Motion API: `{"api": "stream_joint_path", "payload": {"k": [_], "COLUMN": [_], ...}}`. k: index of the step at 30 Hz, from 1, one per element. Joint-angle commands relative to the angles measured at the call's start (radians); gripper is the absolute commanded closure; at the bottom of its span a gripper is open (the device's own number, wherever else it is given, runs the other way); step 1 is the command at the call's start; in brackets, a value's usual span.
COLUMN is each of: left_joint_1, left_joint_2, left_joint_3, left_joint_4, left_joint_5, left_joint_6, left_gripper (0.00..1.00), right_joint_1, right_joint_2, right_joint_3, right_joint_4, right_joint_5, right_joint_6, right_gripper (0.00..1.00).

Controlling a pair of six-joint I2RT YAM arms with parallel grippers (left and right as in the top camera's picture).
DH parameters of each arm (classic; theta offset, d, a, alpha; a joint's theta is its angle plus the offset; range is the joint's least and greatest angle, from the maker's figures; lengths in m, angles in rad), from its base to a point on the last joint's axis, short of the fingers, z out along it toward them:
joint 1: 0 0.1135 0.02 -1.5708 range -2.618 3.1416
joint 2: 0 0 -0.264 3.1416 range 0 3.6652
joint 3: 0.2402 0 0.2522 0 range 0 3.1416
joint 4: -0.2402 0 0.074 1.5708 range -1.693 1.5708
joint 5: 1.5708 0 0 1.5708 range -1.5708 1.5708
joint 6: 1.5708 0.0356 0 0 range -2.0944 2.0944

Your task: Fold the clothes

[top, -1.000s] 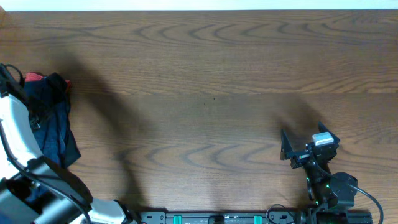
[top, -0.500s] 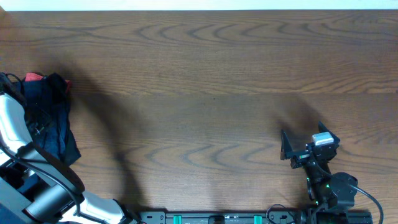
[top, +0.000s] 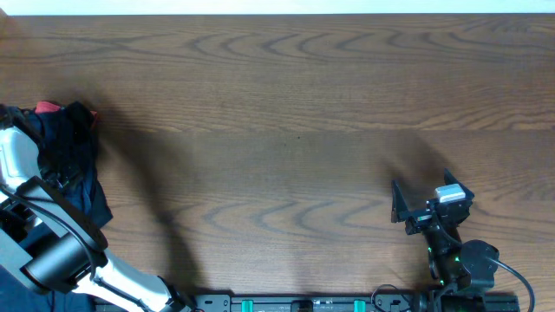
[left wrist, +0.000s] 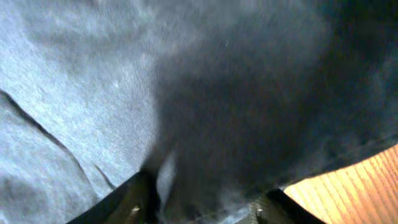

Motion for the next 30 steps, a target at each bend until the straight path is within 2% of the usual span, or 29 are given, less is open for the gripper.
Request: {"api": "stream_joint_path", "payload": {"k": [1, 6, 8, 9, 12, 13, 21, 26, 30], "left_joint_1": [0.002, 0.002, 0.002, 0.003, 0.005, 0.005, 0.003, -0.016, -0.056], "left_joint_2": [0.003, 0.003, 0.003, 0.003, 0.003, 0.003, -0.002, -0.027, -0.047], "left_joint_3": [0.013, 0.014, 0.015, 0.018, 0.03, 0.032, 0.056, 0.09, 0.182], "left_joint_4": [0.007, 0.018, 0.024, 0.024, 0.026, 0.026, 0.024, 0.007, -0.05], "left_joint_5": [-0.018, -0.024, -0.027, -0.033, -0.061, -0.066, -0.063, 0.017, 0.087], "left_joint_6": [0.005, 0.005, 0.005, 0.005, 0.005, 0.005, 0.003, -0.002, -0.027], "left_gripper": [0.48, 0.44, 0.48, 0.56, 0.92, 0.94, 0.94, 0.94, 0.94], "right_joint_1": [0.001, 0.001, 0.001, 0.001, 0.001, 0.001, 0.001, 0.001, 0.001], "right_joint_2": [-0.002, -0.002, -0.002, -0.002, -0.002, -0.002, -0.002, -0.002, -0.002], "right_joint_3": [-0.006, -0.006, -0.006, -0.006, -0.006, -0.006, -0.006, -0.006, -0.006], "right_joint_4": [0.003, 0.003, 0.003, 0.003, 0.003, 0.003, 0.003, 0.003, 0.003], "right_joint_5": [-0.001, -0.001, -0.001, -0.001, -0.001, -0.001, -0.001, -0.001, -0.001], "right_joint_6": [-0.013, -0.013, -0.013, -0.013, -0.013, -0.013, -0.013, -0.013, -0.013], "right_gripper": [0.01, 0.01, 0.01, 0.01, 0.01, 0.01, 0.01, 0.01, 0.01]}}
